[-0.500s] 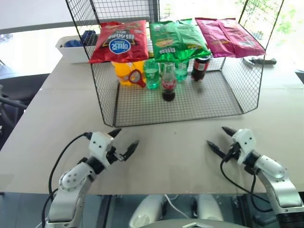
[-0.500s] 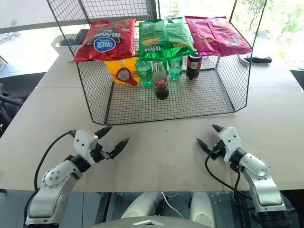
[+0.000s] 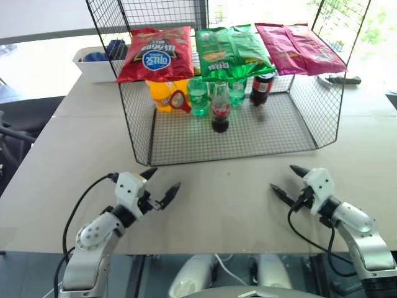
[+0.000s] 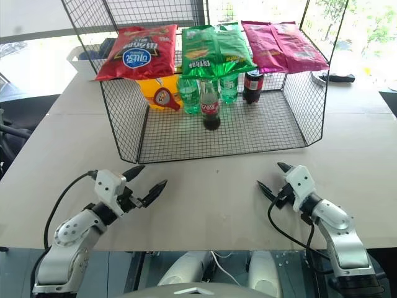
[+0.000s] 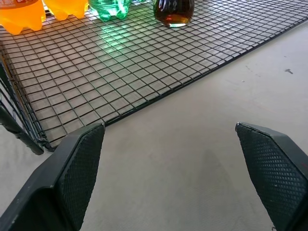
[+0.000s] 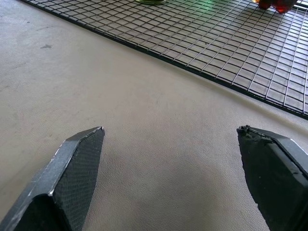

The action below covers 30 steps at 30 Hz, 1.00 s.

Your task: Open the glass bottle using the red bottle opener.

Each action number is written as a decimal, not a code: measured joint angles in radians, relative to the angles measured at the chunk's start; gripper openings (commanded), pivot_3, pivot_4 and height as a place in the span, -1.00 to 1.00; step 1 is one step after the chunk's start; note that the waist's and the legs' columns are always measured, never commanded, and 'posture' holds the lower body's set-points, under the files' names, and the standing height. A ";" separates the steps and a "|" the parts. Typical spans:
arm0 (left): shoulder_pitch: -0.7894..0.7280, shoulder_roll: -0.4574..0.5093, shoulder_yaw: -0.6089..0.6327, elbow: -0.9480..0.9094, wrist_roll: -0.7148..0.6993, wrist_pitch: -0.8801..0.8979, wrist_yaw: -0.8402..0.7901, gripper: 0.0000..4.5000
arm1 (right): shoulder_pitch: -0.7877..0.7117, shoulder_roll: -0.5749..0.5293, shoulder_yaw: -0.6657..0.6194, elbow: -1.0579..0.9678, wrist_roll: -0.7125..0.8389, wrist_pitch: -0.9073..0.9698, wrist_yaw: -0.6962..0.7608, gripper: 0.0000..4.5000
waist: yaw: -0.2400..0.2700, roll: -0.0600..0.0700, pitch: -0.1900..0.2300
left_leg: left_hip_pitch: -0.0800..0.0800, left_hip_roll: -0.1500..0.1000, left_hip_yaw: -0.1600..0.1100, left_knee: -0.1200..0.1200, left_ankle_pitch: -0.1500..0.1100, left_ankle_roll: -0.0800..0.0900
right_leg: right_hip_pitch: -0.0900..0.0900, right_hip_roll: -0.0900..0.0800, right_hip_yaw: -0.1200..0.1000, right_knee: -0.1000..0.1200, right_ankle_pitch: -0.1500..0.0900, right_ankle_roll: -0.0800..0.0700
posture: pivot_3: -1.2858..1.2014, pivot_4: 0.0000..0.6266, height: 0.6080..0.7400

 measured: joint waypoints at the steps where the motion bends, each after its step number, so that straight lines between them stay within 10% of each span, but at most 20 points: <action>1: -0.007 0.000 0.001 0.004 0.000 0.000 0.002 1.00 | -0.001 0.000 0.000 0.000 0.000 0.000 0.000 0.98 | 0.000 0.000 0.000 | 0.000 0.000 0.000 0.000 0.000 0.000 | 0.000 0.000 0.000 0.000 0.000 0.000 | 0.03 -0.52 0.91; 30: -0.320 -0.143 0.025 0.066 -0.019 0.037 0.213 1.00 | -0.116 0.030 0.094 -0.326 0.168 0.246 -0.003 0.98 | -0.001 -0.003 0.001 | -0.001 0.017 0.001 0.003 0.008 -0.014 | -0.001 0.017 -0.001 -0.002 0.015 -0.011 | 0.03 -0.52 0.91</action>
